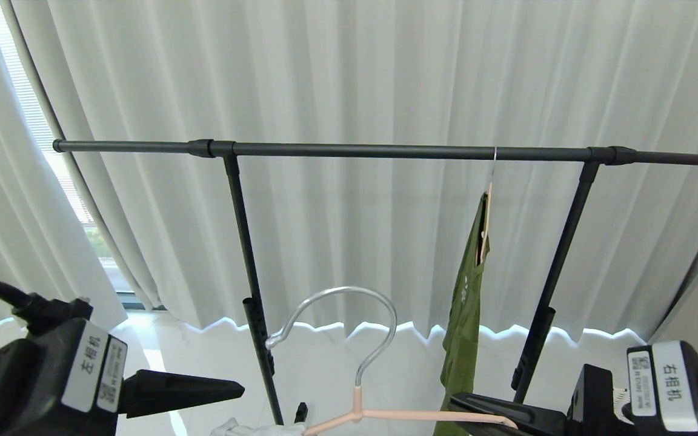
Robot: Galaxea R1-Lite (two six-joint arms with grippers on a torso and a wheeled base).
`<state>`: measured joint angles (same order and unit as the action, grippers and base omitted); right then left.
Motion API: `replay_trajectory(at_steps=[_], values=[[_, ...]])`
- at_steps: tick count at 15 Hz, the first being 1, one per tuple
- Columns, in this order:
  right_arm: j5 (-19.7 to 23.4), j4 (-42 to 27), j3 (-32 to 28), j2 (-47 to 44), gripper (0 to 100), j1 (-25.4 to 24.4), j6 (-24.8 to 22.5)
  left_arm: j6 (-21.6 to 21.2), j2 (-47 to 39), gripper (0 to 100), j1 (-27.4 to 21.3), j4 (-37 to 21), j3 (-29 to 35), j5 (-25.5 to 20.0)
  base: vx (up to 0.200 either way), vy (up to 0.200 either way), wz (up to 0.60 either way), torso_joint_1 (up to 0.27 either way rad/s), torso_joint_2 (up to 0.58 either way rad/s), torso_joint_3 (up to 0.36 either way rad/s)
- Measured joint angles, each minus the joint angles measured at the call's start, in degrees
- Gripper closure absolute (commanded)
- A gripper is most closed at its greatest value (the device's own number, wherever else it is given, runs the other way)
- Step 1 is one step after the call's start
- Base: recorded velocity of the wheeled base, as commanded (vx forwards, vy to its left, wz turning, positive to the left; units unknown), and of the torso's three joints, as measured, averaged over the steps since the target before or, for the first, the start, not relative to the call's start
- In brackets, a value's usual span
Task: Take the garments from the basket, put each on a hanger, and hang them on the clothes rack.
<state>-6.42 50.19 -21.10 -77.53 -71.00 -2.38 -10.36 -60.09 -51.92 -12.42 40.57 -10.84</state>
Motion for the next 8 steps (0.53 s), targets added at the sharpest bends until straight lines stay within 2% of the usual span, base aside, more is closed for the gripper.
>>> replay_trajectory(at_steps=[6,7,8], values=[[0.07,-0.1,-0.12,0.11,100,-0.15,-0.07,-0.88,0.37,0,0.05,-0.05,-2.01,-0.54,0.0,0.0,0.0,0.0,0.0,0.0],[0.07,-0.07,-0.23,0.11,100,-0.15,-0.05,-0.9,0.55,100,0.02,-0.05,-2.4,-0.54,0.0,0.0,0.0,0.0,0.0,0.0],[0.07,-0.07,-0.28,0.11,100,-0.15,-0.05,-0.88,0.69,100,0.0,0.0,-2.71,-0.51,0.0,0.0,0.0,0.0,0.0,0.0]])
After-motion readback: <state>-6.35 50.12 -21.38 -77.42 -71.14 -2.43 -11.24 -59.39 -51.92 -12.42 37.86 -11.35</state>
